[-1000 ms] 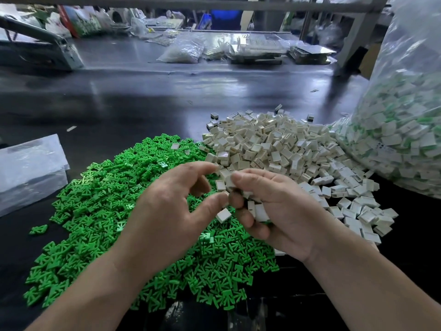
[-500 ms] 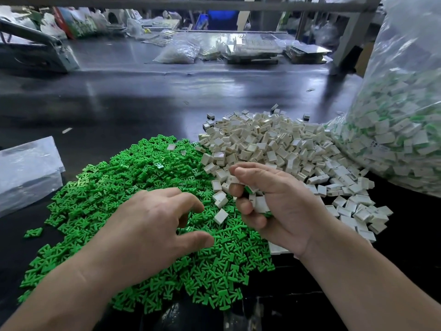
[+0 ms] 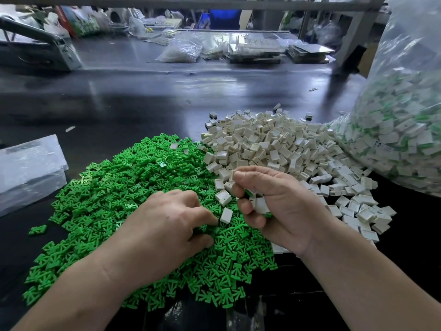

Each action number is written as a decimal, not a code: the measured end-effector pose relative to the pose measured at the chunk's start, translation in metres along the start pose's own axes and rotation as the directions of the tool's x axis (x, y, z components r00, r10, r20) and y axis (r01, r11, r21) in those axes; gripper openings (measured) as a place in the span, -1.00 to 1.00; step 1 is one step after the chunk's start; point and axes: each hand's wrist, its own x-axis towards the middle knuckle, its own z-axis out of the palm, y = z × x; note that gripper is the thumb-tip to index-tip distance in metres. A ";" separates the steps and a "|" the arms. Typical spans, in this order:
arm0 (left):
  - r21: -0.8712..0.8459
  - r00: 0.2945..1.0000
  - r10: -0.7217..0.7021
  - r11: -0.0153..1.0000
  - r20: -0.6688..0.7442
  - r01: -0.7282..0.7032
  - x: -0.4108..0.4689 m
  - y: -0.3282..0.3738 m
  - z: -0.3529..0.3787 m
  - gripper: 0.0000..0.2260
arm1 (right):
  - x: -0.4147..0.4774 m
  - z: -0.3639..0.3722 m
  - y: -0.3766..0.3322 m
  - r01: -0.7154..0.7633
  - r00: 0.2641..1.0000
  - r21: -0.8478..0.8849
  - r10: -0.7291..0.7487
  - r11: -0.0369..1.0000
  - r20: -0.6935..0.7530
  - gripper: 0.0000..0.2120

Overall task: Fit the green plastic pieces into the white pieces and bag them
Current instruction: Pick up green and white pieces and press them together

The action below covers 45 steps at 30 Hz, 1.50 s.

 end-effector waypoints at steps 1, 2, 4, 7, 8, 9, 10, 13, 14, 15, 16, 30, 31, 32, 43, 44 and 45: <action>0.003 1.000 0.007 1.000 -0.003 -0.007 0.000 0.000 0.001 -0.74 | 0.000 0.000 0.000 -0.001 1.000 -0.005 0.001 1.000 -0.002 -0.77; 0.005 1.000 0.011 1.000 -0.011 -0.011 0.000 0.000 0.001 -0.77 | 0.000 0.000 0.000 -0.003 1.000 -0.012 0.003 1.000 -0.004 -0.78; -0.001 0.999 0.014 1.000 -0.041 -0.014 0.001 -0.001 0.004 -0.83 | 0.000 0.000 0.001 -0.003 1.000 -0.028 0.003 1.000 -0.013 -0.87; -0.144 0.992 -0.066 0.988 -0.109 0.050 0.003 -0.004 0.006 -0.87 | -0.001 0.001 0.002 0.011 0.999 -0.092 -0.014 0.996 -0.033 -0.96; -0.233 0.982 -0.117 0.969 -0.145 0.081 0.004 -0.004 0.006 -0.88 | -0.001 0.001 0.003 0.019 0.999 -0.122 -0.024 0.992 -0.041 -0.96; -0.332 0.966 -0.177 0.937 -0.187 0.108 0.004 -0.003 0.006 -0.89 | -0.001 0.001 0.004 0.029 0.998 -0.153 -0.036 0.988 -0.044 -0.96; -0.449 0.944 -0.251 0.884 -0.214 0.133 0.005 -0.003 0.005 -0.90 | -0.001 0.002 0.004 0.037 0.998 -0.184 -0.046 0.982 -0.043 -0.96; -0.813 0.899 -0.417 0.565 -0.132 0.143 0.007 0.002 -0.001 -0.86 | -0.002 0.002 0.006 0.063 0.998 -0.253 -0.065 0.966 0.002 -0.94; -0.873 0.896 -0.430 0.473 -0.109 0.121 0.007 0.002 -0.002 -0.84 | -0.002 0.003 0.007 0.072 0.997 -0.270 -0.066 0.960 0.029 -0.91; -0.902 0.896 -0.432 0.419 -0.099 0.102 0.007 0.003 -0.003 -0.84 | -0.002 0.004 0.007 0.081 0.996 -0.285 -0.067 0.955 0.058 -0.90; -0.917 0.900 -0.426 0.390 -0.095 0.087 0.007 0.005 -0.004 -0.85 | -0.003 0.004 0.008 0.089 0.994 -0.296 -0.069 0.951 0.080 -0.91; -0.911 0.901 -0.408 0.411 -0.149 0.035 0.006 0.011 0.000 -0.86 | -0.006 0.006 0.009 0.172 0.984 -0.430 -0.137 0.886 0.113 -0.91; -0.913 0.897 -0.415 0.407 -0.150 0.036 0.006 0.012 0.000 -0.85 | -0.007 0.006 0.009 0.179 0.983 -0.448 -0.142 0.876 0.114 -0.91; -0.915 0.897 -0.417 0.401 -0.147 0.036 0.006 0.012 0.000 -0.85 | -0.007 0.006 0.009 0.180 0.983 -0.455 -0.143 0.872 0.115 -0.91; -0.926 0.978 -0.143 -0.366 0.152 0.091 0.011 0.021 0.004 -0.73 | -0.013 0.012 0.005 0.066 0.978 -0.255 -0.012 0.965 0.210 -0.75; -0.916 0.978 -0.141 -0.391 0.152 0.086 0.011 0.021 0.004 -0.76 | -0.014 0.013 0.006 0.055 0.979 -0.248 -0.003 0.967 0.206 -0.73; -0.909 0.979 -0.138 -0.410 0.151 0.082 0.011 0.021 0.005 -0.78 | -0.013 0.013 0.006 0.051 0.979 -0.245 0.000 0.968 0.203 -0.74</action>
